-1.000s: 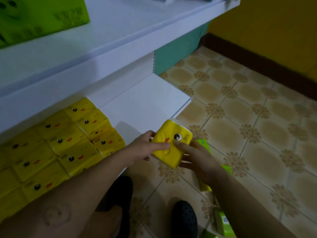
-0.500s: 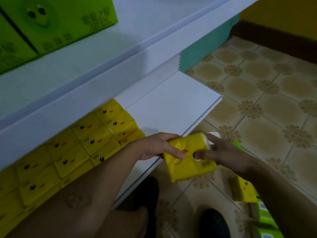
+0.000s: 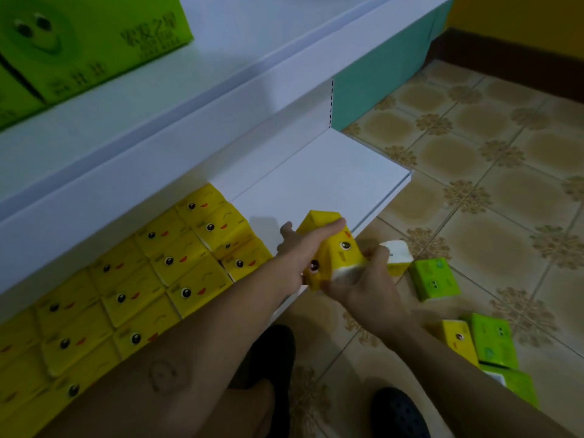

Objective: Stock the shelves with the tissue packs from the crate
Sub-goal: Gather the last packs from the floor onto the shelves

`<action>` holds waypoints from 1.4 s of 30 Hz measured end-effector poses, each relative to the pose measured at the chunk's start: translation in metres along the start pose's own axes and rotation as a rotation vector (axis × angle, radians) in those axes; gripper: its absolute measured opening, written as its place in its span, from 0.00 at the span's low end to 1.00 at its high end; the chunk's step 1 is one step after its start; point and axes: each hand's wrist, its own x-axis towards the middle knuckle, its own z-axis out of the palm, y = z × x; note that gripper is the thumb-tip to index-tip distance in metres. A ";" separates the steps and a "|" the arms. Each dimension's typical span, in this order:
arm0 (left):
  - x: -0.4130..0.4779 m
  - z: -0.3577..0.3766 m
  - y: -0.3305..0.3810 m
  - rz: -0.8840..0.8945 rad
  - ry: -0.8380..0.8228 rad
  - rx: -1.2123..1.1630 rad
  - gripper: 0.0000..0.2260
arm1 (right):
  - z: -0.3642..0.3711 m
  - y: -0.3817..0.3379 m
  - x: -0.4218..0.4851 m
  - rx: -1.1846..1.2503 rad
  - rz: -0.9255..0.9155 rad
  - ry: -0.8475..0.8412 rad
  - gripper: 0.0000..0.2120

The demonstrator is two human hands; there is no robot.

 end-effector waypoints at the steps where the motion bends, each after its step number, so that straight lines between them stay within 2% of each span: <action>1: 0.003 -0.002 -0.003 0.063 0.004 0.109 0.61 | 0.002 0.003 0.001 -0.033 -0.021 -0.079 0.32; 4: 0.015 -0.016 -0.012 0.335 0.067 0.503 0.49 | 0.000 0.012 0.009 -0.213 -0.030 -0.283 0.33; 7: 0.037 -0.043 -0.016 0.600 0.143 1.040 0.47 | -0.015 0.012 0.015 -0.269 0.044 -0.299 0.35; 9: 0.055 -0.064 -0.018 0.669 0.150 1.374 0.46 | -0.026 0.014 0.019 -0.225 0.091 -0.287 0.34; 11: 0.068 -0.083 -0.019 0.687 0.162 1.506 0.44 | -0.034 0.016 0.019 -0.231 0.104 -0.280 0.33; 13: 0.081 -0.097 -0.020 0.625 0.187 1.537 0.41 | -0.038 0.018 0.023 -0.285 0.087 -0.284 0.33; 17: 0.088 -0.111 -0.027 0.373 0.211 1.691 0.36 | -0.041 0.021 0.031 -0.417 0.074 -0.341 0.36; 18: 0.087 -0.110 -0.028 0.388 0.227 1.711 0.36 | -0.042 0.021 0.033 -0.423 0.075 -0.346 0.37; 22: 0.083 -0.095 -0.026 0.629 0.221 1.748 0.29 | -0.042 0.023 0.035 -0.352 0.100 -0.318 0.39; 23: 0.082 -0.092 -0.027 0.628 0.205 1.788 0.26 | -0.043 0.024 0.036 -0.337 0.106 -0.312 0.39; 26: 0.080 -0.085 -0.030 0.463 0.230 1.801 0.21 | -0.046 0.029 0.036 -0.317 0.129 -0.317 0.39; 30: 0.073 -0.064 -0.030 0.344 0.304 1.785 0.23 | -0.050 0.035 0.033 -0.343 0.161 -0.365 0.38; 32: 0.068 -0.055 -0.031 0.383 0.328 1.816 0.27 | -0.054 0.039 0.031 -0.374 0.170 -0.394 0.37; 35: 0.068 -0.051 -0.037 0.451 0.250 1.939 0.30 | -0.060 0.043 0.029 -0.405 0.171 -0.418 0.35; 39: 0.068 -0.055 -0.035 0.287 0.253 1.936 0.23 | -0.065 0.045 0.027 -0.391 0.160 -0.400 0.32; 42: 0.064 -0.047 -0.025 0.368 0.240 1.872 0.24 | -0.067 0.048 0.029 -0.382 0.160 -0.407 0.30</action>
